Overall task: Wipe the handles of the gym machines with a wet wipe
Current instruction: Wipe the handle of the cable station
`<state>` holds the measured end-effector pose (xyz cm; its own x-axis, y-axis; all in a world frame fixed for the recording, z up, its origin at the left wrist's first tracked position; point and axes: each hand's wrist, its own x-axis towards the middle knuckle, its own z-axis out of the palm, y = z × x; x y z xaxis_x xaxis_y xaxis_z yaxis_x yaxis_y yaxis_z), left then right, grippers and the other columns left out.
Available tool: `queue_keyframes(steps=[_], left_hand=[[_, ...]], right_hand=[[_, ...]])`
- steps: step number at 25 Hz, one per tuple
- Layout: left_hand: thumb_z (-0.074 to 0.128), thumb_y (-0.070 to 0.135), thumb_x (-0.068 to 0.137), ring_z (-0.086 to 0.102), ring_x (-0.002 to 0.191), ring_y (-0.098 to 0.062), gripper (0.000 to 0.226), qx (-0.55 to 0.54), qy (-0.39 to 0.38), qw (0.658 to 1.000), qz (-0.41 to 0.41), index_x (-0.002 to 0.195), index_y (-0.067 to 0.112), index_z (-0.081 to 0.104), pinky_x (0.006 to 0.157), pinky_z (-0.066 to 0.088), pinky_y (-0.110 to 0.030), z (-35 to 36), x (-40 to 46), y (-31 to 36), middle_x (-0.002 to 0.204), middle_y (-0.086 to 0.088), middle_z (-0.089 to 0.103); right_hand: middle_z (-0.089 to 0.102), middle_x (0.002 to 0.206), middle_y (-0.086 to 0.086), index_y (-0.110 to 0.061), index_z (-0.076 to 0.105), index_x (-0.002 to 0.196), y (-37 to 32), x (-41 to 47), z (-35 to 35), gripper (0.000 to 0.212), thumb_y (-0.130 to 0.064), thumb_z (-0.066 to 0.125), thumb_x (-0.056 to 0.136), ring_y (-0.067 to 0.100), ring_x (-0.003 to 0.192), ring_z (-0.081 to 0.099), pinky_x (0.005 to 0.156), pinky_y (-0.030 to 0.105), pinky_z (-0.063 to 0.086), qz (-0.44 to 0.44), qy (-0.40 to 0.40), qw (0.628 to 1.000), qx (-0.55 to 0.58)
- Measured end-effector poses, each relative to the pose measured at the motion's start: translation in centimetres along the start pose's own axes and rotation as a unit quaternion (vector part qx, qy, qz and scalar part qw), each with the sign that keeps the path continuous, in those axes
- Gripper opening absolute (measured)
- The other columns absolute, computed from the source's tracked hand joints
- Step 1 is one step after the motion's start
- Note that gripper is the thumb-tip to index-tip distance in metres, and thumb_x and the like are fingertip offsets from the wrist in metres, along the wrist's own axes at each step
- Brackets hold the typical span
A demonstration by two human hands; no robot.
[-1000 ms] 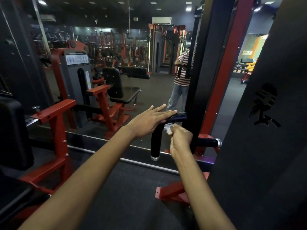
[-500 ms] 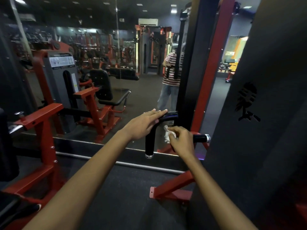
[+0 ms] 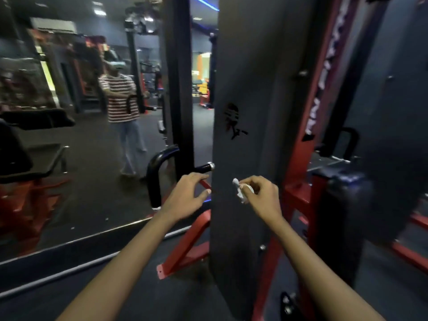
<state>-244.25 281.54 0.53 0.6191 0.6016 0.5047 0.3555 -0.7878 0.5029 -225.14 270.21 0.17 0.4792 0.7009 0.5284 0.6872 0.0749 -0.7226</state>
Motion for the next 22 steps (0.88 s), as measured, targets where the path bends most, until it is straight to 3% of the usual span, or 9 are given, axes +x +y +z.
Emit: queue_keyframes(steps=[3, 8, 11, 14, 17, 22], left_hand=[[0.062, 0.033, 0.08, 0.056, 0.116, -0.023, 0.049, -0.061, -0.054, 0.996, 0.034, 0.123, 0.009, 0.06, 0.104, 0.04, -0.036, 3.7, -0.2, 5.0, 0.123, -0.008, 0.063], [0.064, 0.03, 0.084, 0.056, 0.117, -0.018, 0.045, -0.138, -0.145, 0.969, 0.146, 0.126, 0.013, 0.059, 0.1, 0.043, -0.034, 12.2, -0.4, 17.5, 0.122, -0.002, 0.062], [0.065, 0.027, 0.085, 0.055, 0.117, -0.019, 0.043, -0.173, -0.195, 0.944, 0.204, 0.125, 0.012, 0.059, 0.1, 0.04, -0.028, 17.8, -2.4, 25.3, 0.123, -0.004, 0.062], [0.067, 0.022, 0.087, 0.055, 0.117, -0.015, 0.04, -0.208, -0.236, 0.92, 0.235, 0.125, 0.013, 0.06, 0.098, 0.037, -0.021, 22.6, -5.3, 33.7, 0.124, -0.002, 0.061], [0.068, 0.023, 0.086, 0.054, 0.118, -0.014, 0.04, -0.249, -0.276, 0.89, 0.262, 0.125, 0.013, 0.06, 0.104, 0.039, -0.028, 27.0, -9.6, 42.1, 0.125, -0.001, 0.061], [0.066, 0.026, 0.088, 0.051, 0.12, -0.011, 0.042, -0.291, -0.327, 0.859, 0.267, 0.128, 0.014, 0.057, 0.105, 0.04, -0.031, 33.5, -18.4, 55.4, 0.128, 0.002, 0.058]], right_hand=[[0.068, 0.075, -0.004, -0.018, 0.07, 0.076, 0.4, -4.8, -6.8, 0.009, -0.011, 0.065, 0.081, 0.011, 0.073, 0.064, 0.069, 0.026, 0.05, 0.048, 0.075, 0.995, -0.044], [0.067, 0.064, -0.009, -0.014, 0.069, 0.073, 2.2, -13.3, -21.1, 0.012, -0.007, 0.062, 0.081, -0.003, 0.06, 0.06, 0.056, 0.009, 0.042, 0.145, 0.189, 0.966, -0.105], [0.067, 0.064, -0.011, -0.013, 0.069, 0.072, 2.8, -19.7, -29.1, 0.012, -0.007, 0.064, 0.08, -0.005, 0.061, 0.059, 0.056, 0.009, 0.041, 0.189, 0.25, 0.936, -0.16], [0.066, 0.069, -0.006, -0.013, 0.068, 0.073, 3.4, -26.7, -36.6, 0.009, -0.009, 0.067, 0.08, 0.005, 0.066, 0.06, 0.056, 0.007, 0.039, 0.229, 0.298, 0.903, -0.21], [0.066, 0.069, -0.003, -0.008, 0.068, 0.073, 3.8, -33.7, -43.9, 0.007, -0.009, 0.068, 0.079, 0.009, 0.066, 0.059, 0.056, 0.006, 0.038, 0.262, 0.336, 0.871, -0.246], [0.063, 0.064, -0.004, -0.003, 0.069, 0.074, 5.2, -44.6, -55.5, 0.007, -0.003, 0.066, 0.081, -0.01, 0.055, 0.056, 0.049, 0.003, 0.037, 0.305, 0.354, 0.845, -0.26]])
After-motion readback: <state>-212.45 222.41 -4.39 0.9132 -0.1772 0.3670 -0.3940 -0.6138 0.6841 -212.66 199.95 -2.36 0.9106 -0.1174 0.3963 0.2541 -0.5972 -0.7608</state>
